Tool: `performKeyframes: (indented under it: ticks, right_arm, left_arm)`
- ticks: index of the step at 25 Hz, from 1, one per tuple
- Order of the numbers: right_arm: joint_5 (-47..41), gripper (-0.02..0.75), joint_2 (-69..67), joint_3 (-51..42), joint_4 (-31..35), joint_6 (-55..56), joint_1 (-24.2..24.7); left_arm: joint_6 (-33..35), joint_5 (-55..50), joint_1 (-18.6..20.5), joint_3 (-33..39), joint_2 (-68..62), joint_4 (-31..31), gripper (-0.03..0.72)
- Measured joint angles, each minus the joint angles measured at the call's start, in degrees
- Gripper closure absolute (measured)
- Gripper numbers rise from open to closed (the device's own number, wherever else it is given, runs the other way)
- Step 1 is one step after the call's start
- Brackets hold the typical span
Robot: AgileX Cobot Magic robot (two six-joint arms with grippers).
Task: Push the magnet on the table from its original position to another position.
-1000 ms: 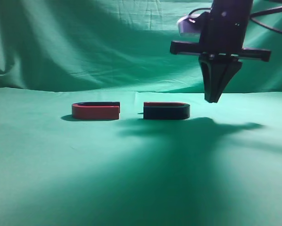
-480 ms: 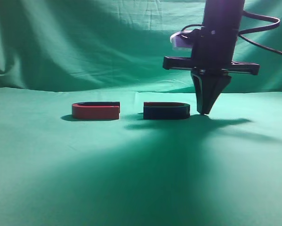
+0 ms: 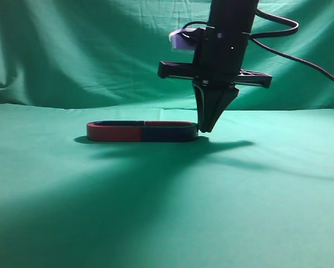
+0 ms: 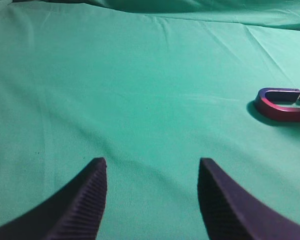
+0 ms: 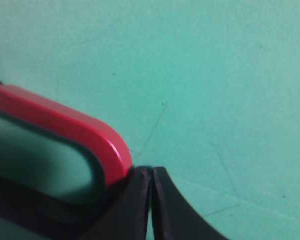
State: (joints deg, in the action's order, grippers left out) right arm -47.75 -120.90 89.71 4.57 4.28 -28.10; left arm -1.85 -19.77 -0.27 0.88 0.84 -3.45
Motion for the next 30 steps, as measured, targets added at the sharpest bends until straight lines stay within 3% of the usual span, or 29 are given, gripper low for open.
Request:
performKeyframes:
  ticks: [7,13,17,30]
  right_arm:
    - [-3.5,0.738,0.0,6.8,0.0,0.0,-0.8]
    - [-19.6,0.738,-0.1,21.2,-0.3,0.0,-0.9]
    - [-22.7,0.738,0.9,29.3,-0.5,0.0,-1.4]
    - [-24.3,0.738,23.3,25.3,-0.5,2.2,-1.8]
  left_arm:
    - [0.0,0.0,0.0,0.0,0.0,0.0,0.316]
    - [0.0,0.0,0.0,0.0,0.0,0.0,0.316]
    - [0.0,0.0,0.0,0.0,0.0,0.0,0.316]
    - [0.0,0.0,0.0,0.0,0.0,0.0,0.316]
